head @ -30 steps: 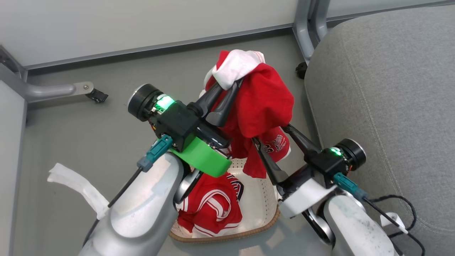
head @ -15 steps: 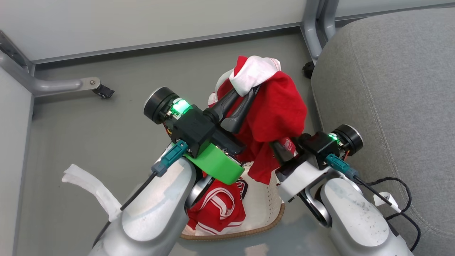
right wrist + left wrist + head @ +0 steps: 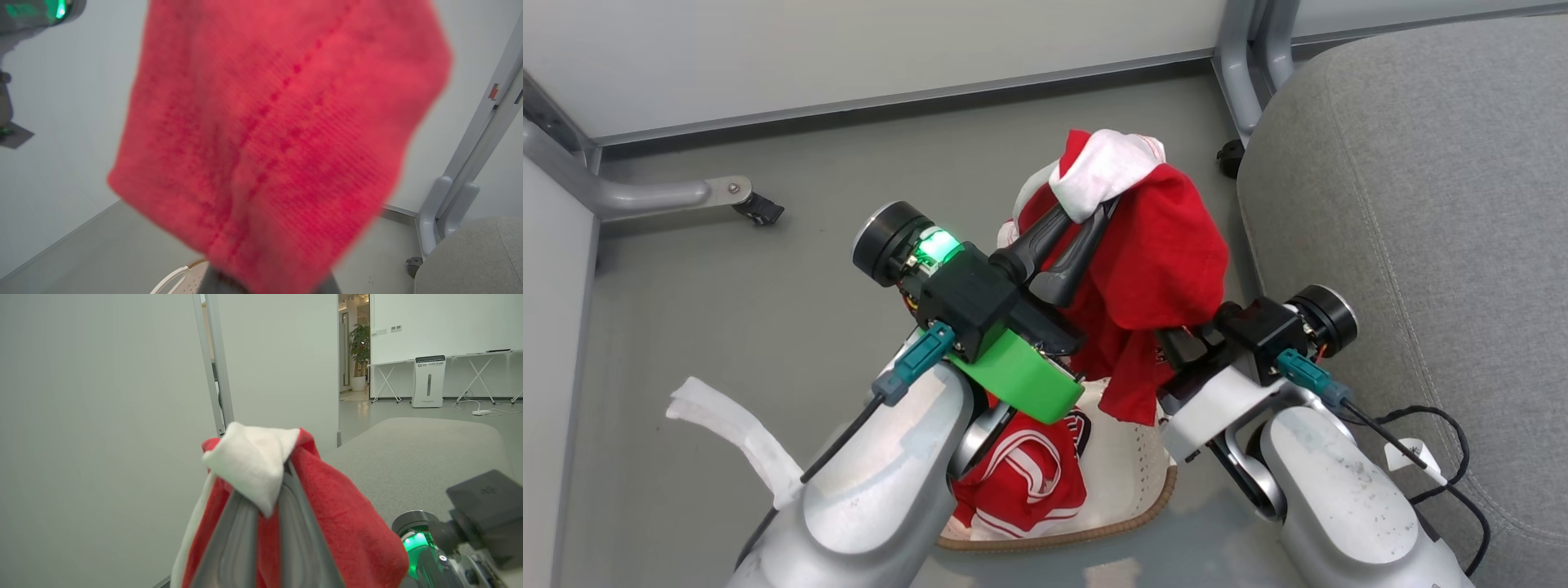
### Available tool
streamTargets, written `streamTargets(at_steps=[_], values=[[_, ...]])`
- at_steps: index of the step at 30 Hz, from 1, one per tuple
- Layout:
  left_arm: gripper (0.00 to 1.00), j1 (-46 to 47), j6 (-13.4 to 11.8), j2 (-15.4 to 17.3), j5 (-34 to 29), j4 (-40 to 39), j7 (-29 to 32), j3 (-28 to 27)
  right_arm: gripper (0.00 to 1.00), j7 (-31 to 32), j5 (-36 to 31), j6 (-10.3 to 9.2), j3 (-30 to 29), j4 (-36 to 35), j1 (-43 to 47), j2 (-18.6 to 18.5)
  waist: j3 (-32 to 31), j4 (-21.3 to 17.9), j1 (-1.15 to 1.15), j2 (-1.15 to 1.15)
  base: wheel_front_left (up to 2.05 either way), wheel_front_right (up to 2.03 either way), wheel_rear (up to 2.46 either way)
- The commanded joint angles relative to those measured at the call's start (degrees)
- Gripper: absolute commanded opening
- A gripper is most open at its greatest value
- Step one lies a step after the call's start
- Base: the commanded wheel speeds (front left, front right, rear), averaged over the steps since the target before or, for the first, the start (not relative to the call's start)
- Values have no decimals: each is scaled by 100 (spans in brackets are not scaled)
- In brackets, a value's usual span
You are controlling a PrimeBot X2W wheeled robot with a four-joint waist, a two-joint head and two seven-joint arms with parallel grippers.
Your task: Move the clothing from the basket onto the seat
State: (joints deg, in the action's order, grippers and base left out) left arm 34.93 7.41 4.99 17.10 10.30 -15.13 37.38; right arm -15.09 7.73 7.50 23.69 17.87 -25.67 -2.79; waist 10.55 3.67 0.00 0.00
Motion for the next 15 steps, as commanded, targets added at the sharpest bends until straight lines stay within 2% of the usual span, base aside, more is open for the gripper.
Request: streamTargets(at_steps=[1, 3, 4, 5, 6, 15], values=[[0, -27, 10, 37, 28, 33, -3, 9, 0, -12, 38, -2, -6, -25, -15, -20, 0, 0, 0, 0, 0, 0, 0], [0, -41, 10, 35, 39, 49, -3, 5, 0, -12, 57, -2, -18, -37, -8, -19, -2, 3, 0, 0, 0, 0, 0], [44, -55, 10, 26, 53, 55, -3, -16, 0, -12, 69, -2, -25, -36, -5, -19, -4, 5, 0, 0, 0, 0, 0], [95, -68, 10, 18, 60, 60, -3, -32, 0, -12, 83, -2, -37, -37, 0, -19, -5, 7, 0, 0, 0, 0, 0], [100, -81, 10, 7, 71, 66, -3, -42, 0, -12, 99, -2, -68, -43, 8, -20, -5, 12, 0, 0, 0, 0, 0], [100, -91, 10, -8, -12, 112, -3, -65, 0, -12, 116, -2, -294, -96, 62, -21, 49, 16, 0, 0, 0, 0, 0]])
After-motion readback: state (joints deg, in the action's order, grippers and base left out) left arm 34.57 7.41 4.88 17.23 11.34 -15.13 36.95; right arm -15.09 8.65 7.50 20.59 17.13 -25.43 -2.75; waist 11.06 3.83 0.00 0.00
